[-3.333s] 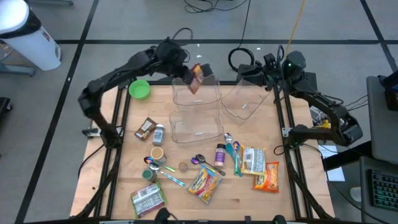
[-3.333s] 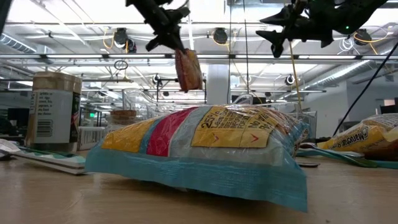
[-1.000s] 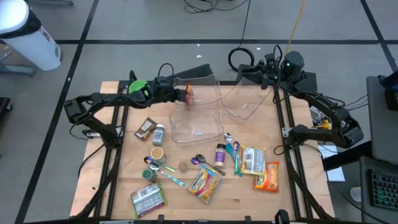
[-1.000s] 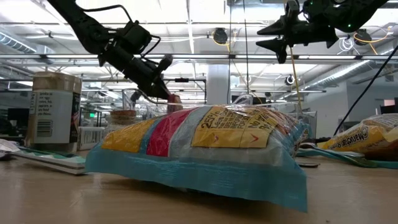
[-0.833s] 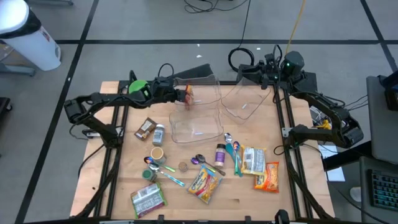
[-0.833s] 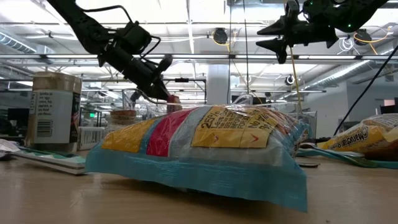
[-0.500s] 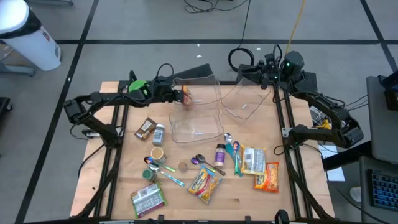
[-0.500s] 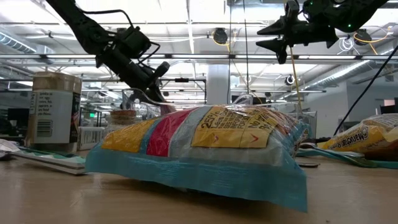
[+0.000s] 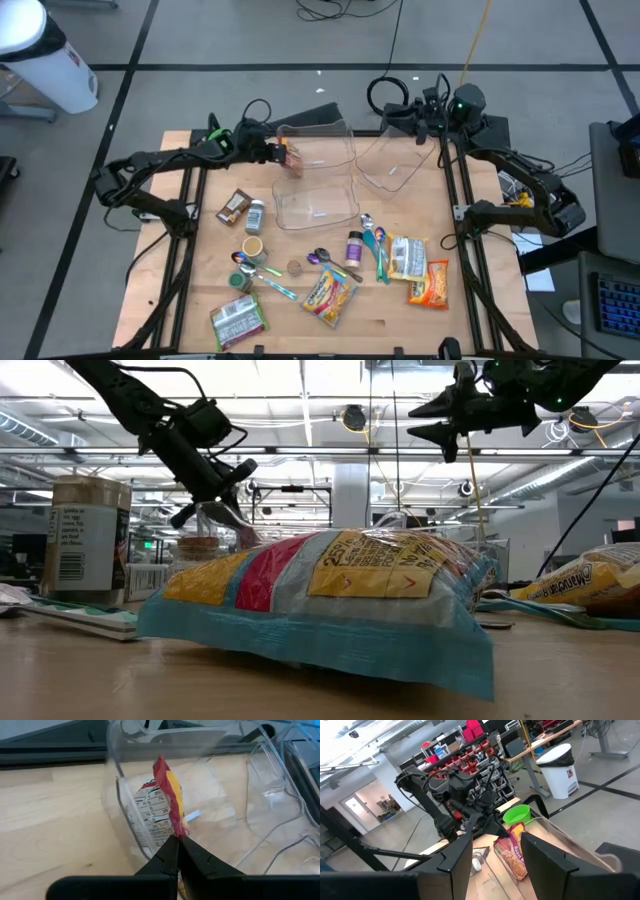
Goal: Pick & Place Food Item
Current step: Put the red noodle pack into the top left transparent bin
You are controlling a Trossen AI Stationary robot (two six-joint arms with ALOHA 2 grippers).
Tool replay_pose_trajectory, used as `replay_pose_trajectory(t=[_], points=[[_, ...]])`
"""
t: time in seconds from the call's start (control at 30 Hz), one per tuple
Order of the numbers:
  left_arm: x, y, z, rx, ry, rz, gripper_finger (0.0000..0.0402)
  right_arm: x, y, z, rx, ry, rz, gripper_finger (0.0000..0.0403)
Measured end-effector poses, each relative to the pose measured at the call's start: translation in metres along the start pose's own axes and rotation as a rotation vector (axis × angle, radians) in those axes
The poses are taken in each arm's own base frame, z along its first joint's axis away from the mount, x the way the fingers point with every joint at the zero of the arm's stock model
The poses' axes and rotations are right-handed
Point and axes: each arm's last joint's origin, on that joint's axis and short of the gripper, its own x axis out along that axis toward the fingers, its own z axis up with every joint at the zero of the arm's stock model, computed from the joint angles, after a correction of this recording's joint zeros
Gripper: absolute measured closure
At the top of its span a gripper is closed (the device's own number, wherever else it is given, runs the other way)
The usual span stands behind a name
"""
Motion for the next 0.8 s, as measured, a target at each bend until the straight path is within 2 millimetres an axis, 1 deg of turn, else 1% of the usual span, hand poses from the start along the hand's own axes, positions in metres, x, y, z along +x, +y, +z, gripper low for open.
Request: replay_pose_trajectory(t=[0.23, 0.4, 0.47, 0.57, 0.8], points=[[0.0, 0.002, -0.001, -0.004, 0.006, 0.019, 0.0386, 0.011, 0.001, -0.006, 0.02, 0.032, 0.03, 0.0243], [0.0, 0.003, -0.001, -0.016, 0.008, 0.031, 0.0384, 0.013, 0.003, -0.007, 0.022, 0.037, 0.04, 0.0243], [0.0, 0.003, -0.001, -0.016, 0.008, 0.032, 0.0377, 0.013, 0.003, -0.007, 0.027, 0.037, 0.04, 0.0243], [0.0, 0.003, 0.0, -0.016, 0.007, 0.03, 0.0356, 0.012, 0.003, -0.007, 0.028, 0.037, 0.041, 0.0243], [-0.001, 0.002, 0.0, -0.015, 0.009, 0.023, 0.0286, 0.012, 0.003, -0.007, 0.036, 0.038, 0.043, 0.0243]])
